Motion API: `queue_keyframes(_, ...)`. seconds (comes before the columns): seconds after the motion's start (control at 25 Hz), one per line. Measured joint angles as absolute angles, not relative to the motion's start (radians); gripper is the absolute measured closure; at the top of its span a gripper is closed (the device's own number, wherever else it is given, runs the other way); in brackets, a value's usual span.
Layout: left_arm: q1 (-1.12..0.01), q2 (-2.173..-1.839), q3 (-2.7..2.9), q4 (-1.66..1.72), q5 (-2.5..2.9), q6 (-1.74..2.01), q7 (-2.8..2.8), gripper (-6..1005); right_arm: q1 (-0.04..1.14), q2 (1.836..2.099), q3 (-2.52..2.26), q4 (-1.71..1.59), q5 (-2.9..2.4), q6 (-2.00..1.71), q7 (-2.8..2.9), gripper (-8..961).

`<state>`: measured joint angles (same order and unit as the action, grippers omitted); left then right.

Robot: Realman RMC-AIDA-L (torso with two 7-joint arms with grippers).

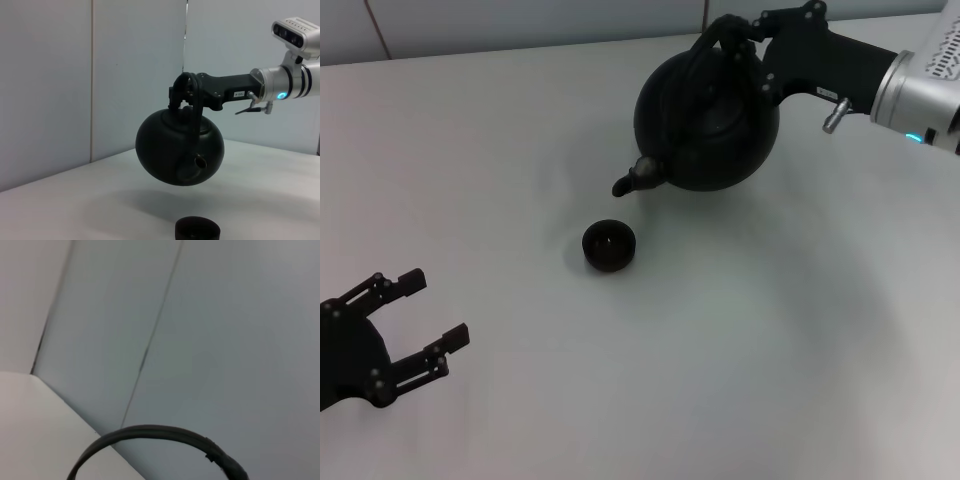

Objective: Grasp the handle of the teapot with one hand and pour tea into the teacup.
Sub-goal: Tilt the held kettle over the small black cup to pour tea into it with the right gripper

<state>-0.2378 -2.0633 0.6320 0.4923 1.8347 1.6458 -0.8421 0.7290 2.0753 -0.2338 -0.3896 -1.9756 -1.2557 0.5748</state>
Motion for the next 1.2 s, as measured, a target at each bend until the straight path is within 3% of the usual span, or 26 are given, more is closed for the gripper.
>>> queue_keyframes(1.2, -0.244, -2.065, 0.632, 0.492, 1.836, 1.64, -0.852, 185, 0.759, 2.081, -0.301, -0.397, -1.974, -1.258, 0.314, 875)
